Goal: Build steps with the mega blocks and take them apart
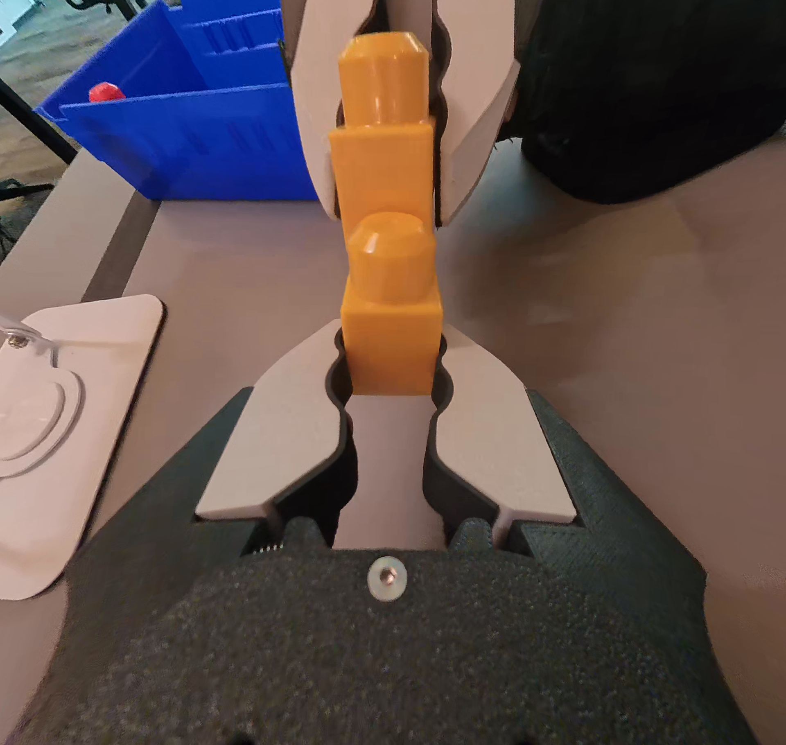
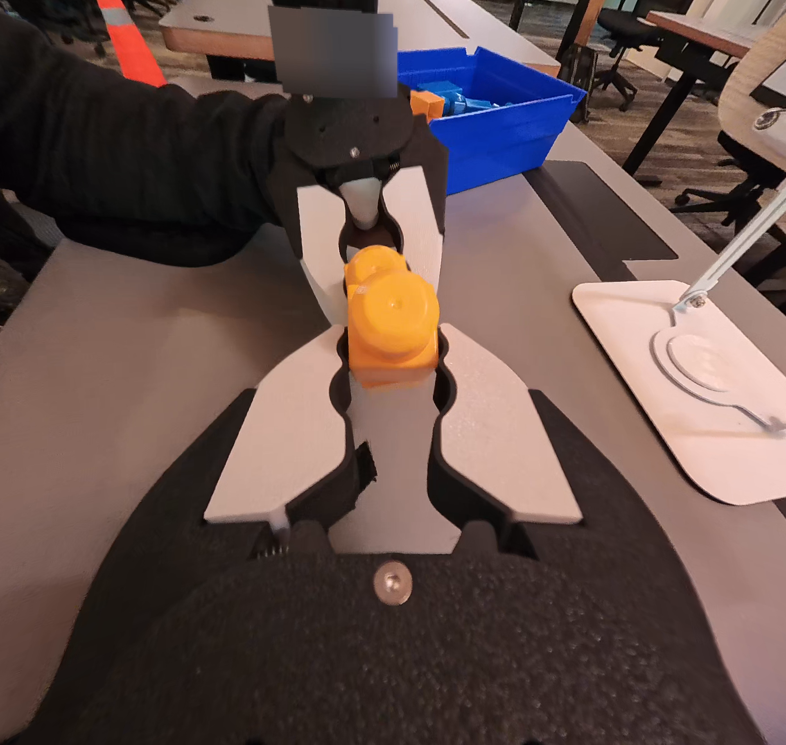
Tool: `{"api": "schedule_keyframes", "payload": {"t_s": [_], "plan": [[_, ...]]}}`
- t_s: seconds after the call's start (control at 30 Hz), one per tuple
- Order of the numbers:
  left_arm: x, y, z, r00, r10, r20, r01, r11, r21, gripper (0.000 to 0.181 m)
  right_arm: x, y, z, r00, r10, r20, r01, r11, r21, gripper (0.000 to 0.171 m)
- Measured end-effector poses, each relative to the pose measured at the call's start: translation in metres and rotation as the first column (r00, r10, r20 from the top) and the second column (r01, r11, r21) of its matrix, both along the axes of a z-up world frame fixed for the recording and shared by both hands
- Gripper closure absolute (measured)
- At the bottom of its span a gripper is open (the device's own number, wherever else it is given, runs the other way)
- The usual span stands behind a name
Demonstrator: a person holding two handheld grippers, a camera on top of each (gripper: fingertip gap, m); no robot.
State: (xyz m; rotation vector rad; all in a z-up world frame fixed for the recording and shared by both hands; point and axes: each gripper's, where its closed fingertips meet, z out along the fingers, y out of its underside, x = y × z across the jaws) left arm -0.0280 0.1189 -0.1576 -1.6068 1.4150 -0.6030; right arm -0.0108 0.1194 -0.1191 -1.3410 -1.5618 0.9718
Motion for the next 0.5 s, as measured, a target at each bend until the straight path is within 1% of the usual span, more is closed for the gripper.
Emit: {"api": "schedule_keyframes", "payload": {"t_s": [0.07, 0.17, 0.3, 0.4, 0.5], "plan": [[0.000, 0.000, 0.000, 1.000, 0.000, -0.006, 0.000, 1.000, 0.011, 0.145, 0.000, 0.000, 0.000, 1.000, 0.001, -0.007, -0.001, 1.000, 0.003, 0.135], [-0.001, 0.000, -0.002, 1.000, -0.001, -0.014, 0.001, 1.000, 0.009, 0.145, 0.000, 0.000, -0.006, 1.000, -0.001, 0.025, 0.000, 1.000, 0.020, 0.135], [-0.002, -0.001, 0.005, 1.000, -0.007, 0.025, 0.007, 1.000, 0.006, 0.145, 0.002, 0.002, -0.010, 0.999, -0.002, 0.043, 0.000, 1.000, 0.029, 0.135], [-0.003, -0.001, 0.002, 1.000, -0.005, 0.010, 0.005, 1.000, 0.008, 0.145, 0.001, 0.003, -0.014, 0.999, -0.001, 0.052, 0.000, 1.000, 0.028, 0.135], [-0.003, -0.002, 0.004, 1.000, -0.008, 0.021, 0.008, 1.000, 0.004, 0.145, 0.001, 0.002, -0.012, 0.999, 0.002, 0.037, -0.003, 1.000, 0.023, 0.135]]}}
